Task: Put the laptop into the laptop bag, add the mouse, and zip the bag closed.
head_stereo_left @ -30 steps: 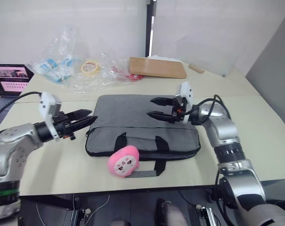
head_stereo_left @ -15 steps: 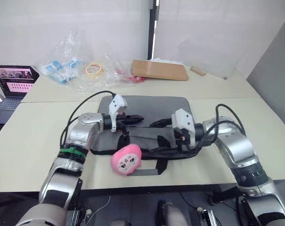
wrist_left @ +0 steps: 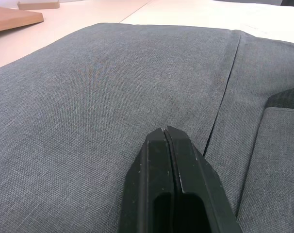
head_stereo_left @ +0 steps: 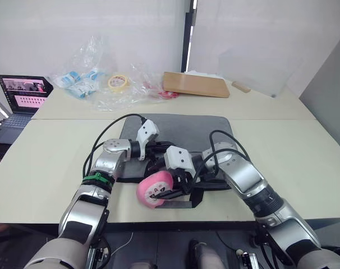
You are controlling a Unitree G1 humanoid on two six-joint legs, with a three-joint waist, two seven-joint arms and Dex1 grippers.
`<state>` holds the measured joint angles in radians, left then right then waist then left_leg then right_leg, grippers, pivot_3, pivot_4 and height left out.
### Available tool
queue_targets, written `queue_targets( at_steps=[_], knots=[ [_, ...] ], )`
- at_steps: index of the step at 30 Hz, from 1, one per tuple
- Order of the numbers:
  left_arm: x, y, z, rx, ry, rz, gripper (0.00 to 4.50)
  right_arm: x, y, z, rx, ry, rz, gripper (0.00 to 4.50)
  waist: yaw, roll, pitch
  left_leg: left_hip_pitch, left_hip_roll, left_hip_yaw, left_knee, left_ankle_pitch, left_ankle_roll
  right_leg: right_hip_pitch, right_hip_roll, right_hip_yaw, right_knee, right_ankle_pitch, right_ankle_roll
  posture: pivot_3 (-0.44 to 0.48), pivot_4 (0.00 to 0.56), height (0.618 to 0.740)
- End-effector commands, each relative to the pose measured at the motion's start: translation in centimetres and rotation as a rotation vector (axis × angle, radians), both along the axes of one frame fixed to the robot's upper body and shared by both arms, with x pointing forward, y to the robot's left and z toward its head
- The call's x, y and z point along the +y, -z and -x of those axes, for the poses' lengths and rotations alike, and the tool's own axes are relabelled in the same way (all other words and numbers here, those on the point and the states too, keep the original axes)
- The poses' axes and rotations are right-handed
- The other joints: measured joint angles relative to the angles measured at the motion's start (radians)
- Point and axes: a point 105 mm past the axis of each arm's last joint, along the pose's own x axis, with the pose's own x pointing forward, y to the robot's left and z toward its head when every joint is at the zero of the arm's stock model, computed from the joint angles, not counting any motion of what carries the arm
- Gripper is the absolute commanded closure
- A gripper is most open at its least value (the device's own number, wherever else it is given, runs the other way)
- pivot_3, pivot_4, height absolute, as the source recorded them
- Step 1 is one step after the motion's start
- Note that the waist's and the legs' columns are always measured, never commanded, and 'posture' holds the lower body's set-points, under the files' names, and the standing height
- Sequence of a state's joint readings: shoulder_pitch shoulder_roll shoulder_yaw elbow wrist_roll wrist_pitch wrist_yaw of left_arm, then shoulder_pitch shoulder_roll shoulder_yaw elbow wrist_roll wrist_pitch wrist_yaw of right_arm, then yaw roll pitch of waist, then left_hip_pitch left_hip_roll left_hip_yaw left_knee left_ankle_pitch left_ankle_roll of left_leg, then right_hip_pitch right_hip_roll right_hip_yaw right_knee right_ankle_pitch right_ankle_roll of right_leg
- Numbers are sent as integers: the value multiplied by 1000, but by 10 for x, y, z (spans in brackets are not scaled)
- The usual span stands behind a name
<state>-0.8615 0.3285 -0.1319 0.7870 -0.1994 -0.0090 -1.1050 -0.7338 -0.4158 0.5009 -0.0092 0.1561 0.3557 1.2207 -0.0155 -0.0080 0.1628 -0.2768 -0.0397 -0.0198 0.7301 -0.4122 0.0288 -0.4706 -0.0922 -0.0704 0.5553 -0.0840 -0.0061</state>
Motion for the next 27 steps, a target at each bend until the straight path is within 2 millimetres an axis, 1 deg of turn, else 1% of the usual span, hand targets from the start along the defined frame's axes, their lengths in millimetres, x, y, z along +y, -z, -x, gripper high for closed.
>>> queue_targets(
  at_steps=[1,3,8,12,14,18,23,25,27],
  knots=[
    [13,20,1,60,-58,-42,4499,2,-3,-2,-34,-12,-18,245,0,0,0,0,0,0,0,0,0,0,0,0,0,0,0,0,150,740],
    [14,22,3,64,-59,-46,4500,0,-3,-2,-26,-22,-16,857,-1,0,0,0,0,0,0,0,0,0,0,0,1,0,0,0,150,740],
    [17,26,6,72,-61,-53,4500,-3,-4,3,-6,-34,-28,2567,-2,0,0,0,1,0,0,0,0,0,0,0,1,0,0,0,150,740],
    [17,27,7,74,-60,-60,4500,-11,-4,4,-5,-25,-23,3971,-2,0,0,0,0,0,0,0,0,0,0,0,1,0,0,0,150,740],
    [16,28,7,73,-58,-64,4500,-16,-6,6,-3,-19,-26,4478,-1,0,0,0,0,0,0,0,0,0,0,0,1,0,0,0,150,740],
    [14,36,9,66,-54,-91,4500,-33,-18,14,11,13,-59,4478,2,0,0,0,0,0,0,0,0,0,0,0,0,0,0,0,150,740],
    [10,52,17,86,-48,-59,4500,-63,-28,33,40,122,-90,4478,12,0,-1,-4,1,-1,0,0,0,2,0,0,-1,0,0,0,150,740],
    [12,56,20,89,-47,-55,4500,-69,-28,38,50,159,-89,4478,14,0,-2,-3,1,-1,0,-1,1,5,0,0,-2,0,0,0,150,740],
    [15,61,24,90,-37,-64,4500,-78,-25,40,58,219,-84,4478,13,0,-3,2,2,-1,-1,-1,2,9,0,0,-3,0,1,0,150,740]
  ],
)
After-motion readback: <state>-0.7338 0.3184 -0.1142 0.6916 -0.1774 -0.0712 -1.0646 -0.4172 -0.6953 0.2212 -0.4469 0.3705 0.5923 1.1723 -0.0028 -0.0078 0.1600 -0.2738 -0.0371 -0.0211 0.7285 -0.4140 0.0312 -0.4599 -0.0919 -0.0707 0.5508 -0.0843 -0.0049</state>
